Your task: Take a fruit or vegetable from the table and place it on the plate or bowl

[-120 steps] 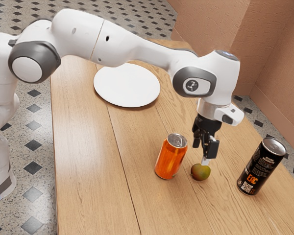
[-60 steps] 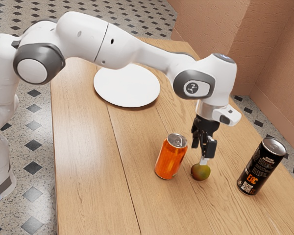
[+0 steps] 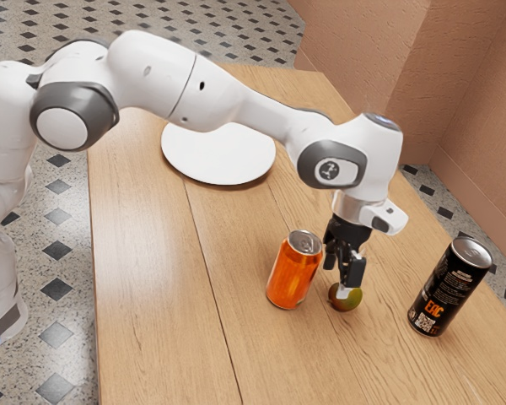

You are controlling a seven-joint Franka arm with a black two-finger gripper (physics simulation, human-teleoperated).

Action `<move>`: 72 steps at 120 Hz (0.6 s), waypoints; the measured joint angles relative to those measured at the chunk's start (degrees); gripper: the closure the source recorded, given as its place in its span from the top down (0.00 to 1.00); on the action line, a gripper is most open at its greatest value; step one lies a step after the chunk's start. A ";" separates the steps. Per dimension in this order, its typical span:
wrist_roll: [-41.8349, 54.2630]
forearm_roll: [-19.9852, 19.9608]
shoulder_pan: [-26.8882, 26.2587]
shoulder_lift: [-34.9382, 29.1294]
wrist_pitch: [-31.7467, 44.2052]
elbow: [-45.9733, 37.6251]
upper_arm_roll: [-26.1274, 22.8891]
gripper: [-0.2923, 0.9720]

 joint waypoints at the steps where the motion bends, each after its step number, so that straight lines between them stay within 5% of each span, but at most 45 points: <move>1: 0.02 -0.03 -0.01 0.00 0.09 -0.09 -0.02 0.77; 72: 0.86 -0.16 -0.03 1.02 4.82 -0.62 -0.47 0.77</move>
